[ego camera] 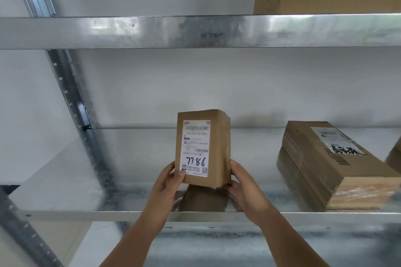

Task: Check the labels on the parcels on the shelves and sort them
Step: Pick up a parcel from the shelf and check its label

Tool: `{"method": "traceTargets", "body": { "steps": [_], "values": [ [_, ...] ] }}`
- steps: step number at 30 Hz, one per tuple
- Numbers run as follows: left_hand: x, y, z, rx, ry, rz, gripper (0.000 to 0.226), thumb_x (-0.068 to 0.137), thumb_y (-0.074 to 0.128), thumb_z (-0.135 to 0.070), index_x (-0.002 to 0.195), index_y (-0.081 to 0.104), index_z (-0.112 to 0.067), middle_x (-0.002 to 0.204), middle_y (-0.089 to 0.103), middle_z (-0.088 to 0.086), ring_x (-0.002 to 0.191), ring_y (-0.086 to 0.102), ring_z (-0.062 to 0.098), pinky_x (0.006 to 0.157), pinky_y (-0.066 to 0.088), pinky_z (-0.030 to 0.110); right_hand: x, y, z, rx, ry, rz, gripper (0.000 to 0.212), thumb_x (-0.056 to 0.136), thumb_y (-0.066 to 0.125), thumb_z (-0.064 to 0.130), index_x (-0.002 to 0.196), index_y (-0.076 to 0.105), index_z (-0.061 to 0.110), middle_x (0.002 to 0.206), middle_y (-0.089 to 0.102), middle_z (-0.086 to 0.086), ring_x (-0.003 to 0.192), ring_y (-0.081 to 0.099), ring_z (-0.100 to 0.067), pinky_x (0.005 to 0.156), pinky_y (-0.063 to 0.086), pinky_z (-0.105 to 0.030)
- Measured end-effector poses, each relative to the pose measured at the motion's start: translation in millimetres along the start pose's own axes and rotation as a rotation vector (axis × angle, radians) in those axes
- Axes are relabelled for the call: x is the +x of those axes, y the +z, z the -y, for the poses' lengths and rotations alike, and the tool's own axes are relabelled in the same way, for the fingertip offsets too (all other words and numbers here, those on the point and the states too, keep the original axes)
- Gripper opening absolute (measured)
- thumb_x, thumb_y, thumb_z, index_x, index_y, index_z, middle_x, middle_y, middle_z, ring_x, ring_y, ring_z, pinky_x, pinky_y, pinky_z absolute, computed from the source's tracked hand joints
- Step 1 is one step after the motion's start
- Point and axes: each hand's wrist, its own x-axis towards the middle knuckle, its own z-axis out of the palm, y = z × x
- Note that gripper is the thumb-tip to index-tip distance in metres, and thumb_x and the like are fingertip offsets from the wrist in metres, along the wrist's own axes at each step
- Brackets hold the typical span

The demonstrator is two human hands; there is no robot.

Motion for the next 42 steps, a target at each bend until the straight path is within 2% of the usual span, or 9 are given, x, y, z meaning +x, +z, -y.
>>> {"method": "traceTargets", "body": {
  "steps": [3,9,11,15,19,23,32,37,42],
  "values": [
    [4,2,3,-0.068,-0.018,-0.054,0.023,0.102,0.058,-0.029,0.122,0.05,-0.035,0.109,0.078,-0.002,0.107,0.071,0.031,0.09,0.058,0.041,1,-2,-2,0.024,-0.01,-0.011,0.052,0.09,0.055,0.05,0.137,0.054,0.028,0.133,0.067,0.002,0.124,0.063,-0.02,0.11,0.046,-0.038],
    [8,8,4,0.066,0.091,-0.124,0.025,0.107,0.047,-0.026,0.124,0.059,-0.039,0.113,0.07,-0.016,0.107,0.063,0.01,0.088,0.053,0.026,-1,-1,-1,-0.07,-0.017,-0.003,0.05,0.094,0.049,0.046,0.14,0.055,0.027,0.134,0.067,0.004,0.127,0.061,-0.017,0.108,0.045,-0.035],
    [9,11,1,0.084,0.072,-0.143,0.02,0.104,0.048,-0.037,0.12,0.06,-0.045,0.13,0.06,-0.012,0.119,0.058,0.011,0.102,0.052,0.036,-2,-1,1,-0.106,-0.024,-0.002,0.05,0.095,0.046,0.046,0.141,0.055,0.028,0.133,0.068,0.006,0.127,0.061,-0.016,0.109,0.044,-0.034],
    [3,10,-9,0.052,-0.053,-0.04,0.033,0.088,0.045,-0.069,0.098,0.063,-0.043,0.122,0.06,-0.008,0.115,0.06,0.017,0.106,0.05,0.049,-2,0,1,-0.15,-0.024,-0.01,0.039,0.102,0.042,0.043,0.135,0.059,0.034,0.133,0.068,0.008,0.124,0.063,-0.015,0.109,0.047,-0.035],
    [3,5,-9,0.016,-0.044,0.074,0.068,0.071,0.061,-0.067,0.13,0.059,-0.034,0.124,0.07,-0.004,0.116,0.066,0.016,0.108,0.05,0.043,-4,7,0,-0.299,-0.03,0.023,0.046,0.089,0.057,0.055,0.134,0.059,0.045,0.132,0.067,0.016,0.124,0.062,-0.007,0.111,0.046,-0.037],
    [3,-2,-6,0.048,-0.029,0.126,0.069,0.076,0.062,-0.066,0.134,0.061,-0.029,0.124,0.073,-0.006,0.119,0.066,0.016,0.11,0.048,0.043,0,9,2,-0.338,-0.016,0.024,0.039,0.09,0.056,0.057,0.129,0.056,0.058,0.127,0.068,0.023,0.121,0.062,0.0,0.11,0.045,-0.031],
    [6,-8,-3,0.017,-0.124,0.059,0.059,0.087,0.044,-0.069,0.128,0.066,-0.032,0.121,0.074,-0.005,0.117,0.067,0.016,0.101,0.051,0.034,-3,13,5,-0.342,0.02,0.013,0.041,0.092,0.05,0.055,0.133,0.055,0.051,0.128,0.068,0.021,0.122,0.061,0.0,0.109,0.044,-0.027],
    [12,-2,-8,-0.04,-0.256,-0.033,0.039,0.104,0.041,-0.052,0.12,0.07,-0.031,0.122,0.072,-0.004,0.117,0.064,0.017,0.071,0.052,0.023,-1,13,5,-0.322,0.025,-0.011,0.027,0.106,0.045,0.036,0.128,0.055,0.048,0.112,0.072,0.025,0.106,0.067,0.007,0.09,0.052,-0.013],
    [11,-3,-9,0.001,-0.201,-0.019,0.038,0.105,0.04,-0.05,0.12,0.07,-0.032,0.124,0.07,-0.004,0.12,0.062,0.016,0.067,0.051,0.017,1,10,3,-0.307,0.035,-0.015,0.032,0.106,0.045,0.037,0.136,0.052,0.044,0.121,0.07,0.02,0.109,0.066,0.006,0.099,0.05,-0.018]
  ]
}}
